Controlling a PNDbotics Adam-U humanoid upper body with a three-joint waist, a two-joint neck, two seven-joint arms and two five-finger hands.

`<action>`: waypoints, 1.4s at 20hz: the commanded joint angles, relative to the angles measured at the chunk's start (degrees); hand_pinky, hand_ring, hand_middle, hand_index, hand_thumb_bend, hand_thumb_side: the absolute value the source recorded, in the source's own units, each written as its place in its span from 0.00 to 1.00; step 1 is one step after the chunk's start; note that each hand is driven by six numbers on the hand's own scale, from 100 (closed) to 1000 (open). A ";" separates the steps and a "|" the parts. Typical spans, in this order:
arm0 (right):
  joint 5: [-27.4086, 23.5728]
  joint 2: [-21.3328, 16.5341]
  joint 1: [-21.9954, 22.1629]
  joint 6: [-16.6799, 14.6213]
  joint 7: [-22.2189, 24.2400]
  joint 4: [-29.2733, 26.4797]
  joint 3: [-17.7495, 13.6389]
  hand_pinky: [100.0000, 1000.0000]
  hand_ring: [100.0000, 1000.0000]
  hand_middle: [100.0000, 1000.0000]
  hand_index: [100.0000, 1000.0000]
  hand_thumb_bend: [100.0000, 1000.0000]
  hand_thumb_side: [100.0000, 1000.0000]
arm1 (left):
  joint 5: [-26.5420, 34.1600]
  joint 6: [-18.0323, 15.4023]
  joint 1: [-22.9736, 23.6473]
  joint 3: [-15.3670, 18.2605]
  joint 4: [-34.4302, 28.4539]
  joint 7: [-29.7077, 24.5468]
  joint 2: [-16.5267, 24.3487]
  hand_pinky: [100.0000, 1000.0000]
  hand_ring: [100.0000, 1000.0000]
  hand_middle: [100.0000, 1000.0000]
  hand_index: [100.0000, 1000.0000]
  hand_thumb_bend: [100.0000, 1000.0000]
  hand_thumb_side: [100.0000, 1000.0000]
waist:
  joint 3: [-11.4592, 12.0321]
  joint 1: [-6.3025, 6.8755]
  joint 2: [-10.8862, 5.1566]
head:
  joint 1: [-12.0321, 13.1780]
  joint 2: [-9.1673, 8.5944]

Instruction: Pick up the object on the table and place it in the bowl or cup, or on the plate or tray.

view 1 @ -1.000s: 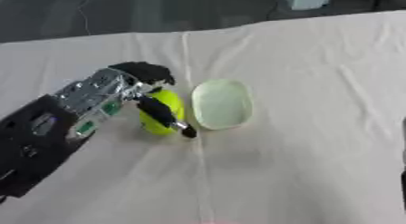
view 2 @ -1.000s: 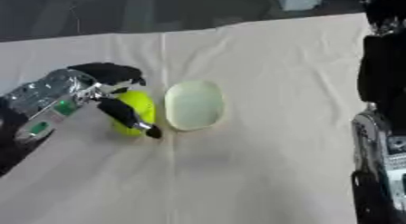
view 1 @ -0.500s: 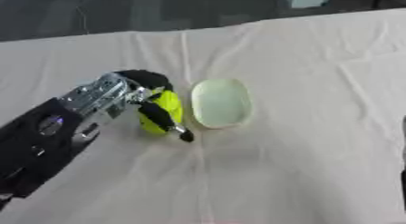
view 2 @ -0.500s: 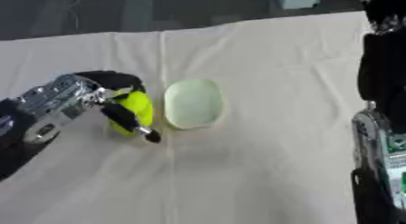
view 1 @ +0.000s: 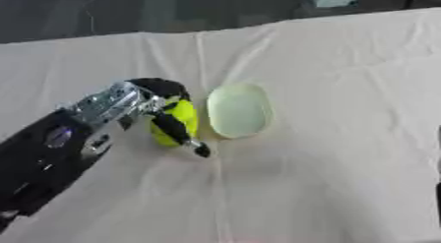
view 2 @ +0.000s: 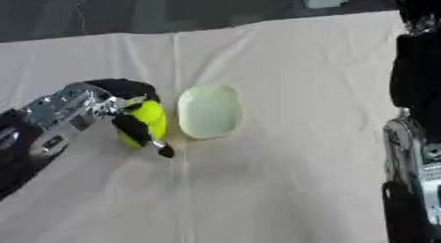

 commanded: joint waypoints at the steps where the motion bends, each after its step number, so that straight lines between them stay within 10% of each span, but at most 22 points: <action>1: -0.14 0.08 -0.67 0.06 0.11 -0.60 -0.32 0.72 0.81 0.90 0.93 0.00 0.81 | 5.66 8.89 1.00 2.39 -0.27 1.53 -1.09 0.43 0.60 1.00 0.87 0.83 0.59 | 0.07 -0.42 -0.61 | -0.36 -0.35; 9: -0.12 0.32 -0.81 -0.01 0.30 -0.43 -0.31 0.72 0.81 0.90 0.93 0.00 0.79 | 24.49 11.50 5.15 1.99 7.88 28.88 -3.54 0.14 0.40 0.90 0.65 0.62 0.41 | 0.40 -1.09 -0.44 | -0.41 -0.42; 19: -0.25 0.39 -0.80 -0.25 0.80 -0.03 -0.10 0.72 0.80 0.90 0.93 0.00 0.78 | 29.11 11.33 5.15 0.64 7.68 32.10 -2.42 0.15 0.39 0.91 0.67 0.65 0.41 | 0.68 -1.65 -0.82 | -0.46 -0.43; 28: -0.13 0.66 -0.68 -0.12 1.09 0.17 -0.16 0.72 0.81 0.90 0.93 0.00 0.77 | 66.25 -0.37 7.86 -0.61 -3.44 58.96 -2.84 0.11 0.32 0.82 0.65 0.74 0.49 | 0.65 -1.73 -0.80 | -0.75 -0.84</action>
